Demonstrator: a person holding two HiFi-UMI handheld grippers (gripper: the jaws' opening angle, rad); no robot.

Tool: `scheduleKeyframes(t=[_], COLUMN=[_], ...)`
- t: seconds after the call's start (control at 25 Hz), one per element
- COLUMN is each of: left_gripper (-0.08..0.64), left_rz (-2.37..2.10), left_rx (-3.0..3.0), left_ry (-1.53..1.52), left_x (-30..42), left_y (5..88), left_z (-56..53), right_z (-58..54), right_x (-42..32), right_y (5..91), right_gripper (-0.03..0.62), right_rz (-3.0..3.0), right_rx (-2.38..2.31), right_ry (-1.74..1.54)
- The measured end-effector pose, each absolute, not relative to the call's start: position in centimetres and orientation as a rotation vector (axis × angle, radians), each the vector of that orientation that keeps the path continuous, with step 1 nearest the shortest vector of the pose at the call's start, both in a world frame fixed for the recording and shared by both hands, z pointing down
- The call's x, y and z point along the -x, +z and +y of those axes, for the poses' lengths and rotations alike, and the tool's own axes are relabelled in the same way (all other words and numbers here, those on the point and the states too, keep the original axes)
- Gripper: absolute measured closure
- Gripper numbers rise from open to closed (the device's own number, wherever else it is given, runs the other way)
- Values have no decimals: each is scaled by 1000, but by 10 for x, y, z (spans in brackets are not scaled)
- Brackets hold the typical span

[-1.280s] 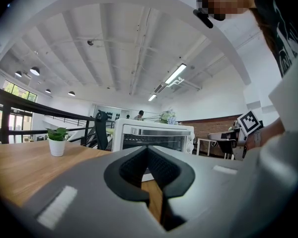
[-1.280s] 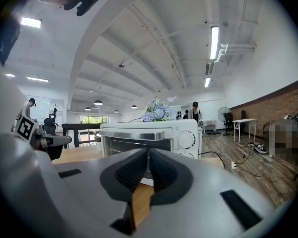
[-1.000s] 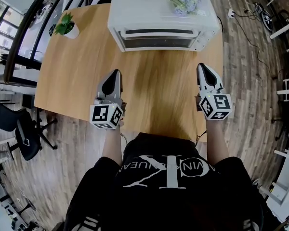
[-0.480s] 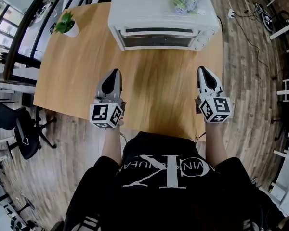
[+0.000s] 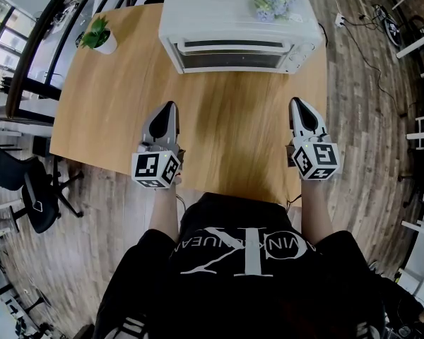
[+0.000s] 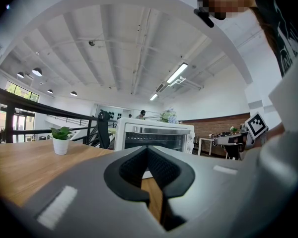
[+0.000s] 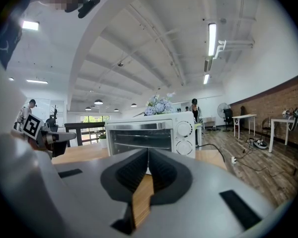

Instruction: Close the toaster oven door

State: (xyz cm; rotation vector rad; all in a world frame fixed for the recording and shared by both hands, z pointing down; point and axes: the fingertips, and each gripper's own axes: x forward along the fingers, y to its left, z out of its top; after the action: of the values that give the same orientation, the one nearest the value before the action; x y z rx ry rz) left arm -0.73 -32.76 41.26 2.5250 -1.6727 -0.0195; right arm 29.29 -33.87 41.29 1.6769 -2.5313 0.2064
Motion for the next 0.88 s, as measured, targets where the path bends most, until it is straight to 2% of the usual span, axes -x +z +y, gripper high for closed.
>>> scheduleKeyframes(t=[0.88], left_gripper=[548], left_rz=[-1667], left_rx=[-2527], left_ry=[-15], left_x=[5], left_y=[413], left_z=[-329], right_z=[-339], right_x=[-289], right_y=[414], right_gripper=[574], right_rz=[-2545], right_rx=[-1659], right_ry=[211])
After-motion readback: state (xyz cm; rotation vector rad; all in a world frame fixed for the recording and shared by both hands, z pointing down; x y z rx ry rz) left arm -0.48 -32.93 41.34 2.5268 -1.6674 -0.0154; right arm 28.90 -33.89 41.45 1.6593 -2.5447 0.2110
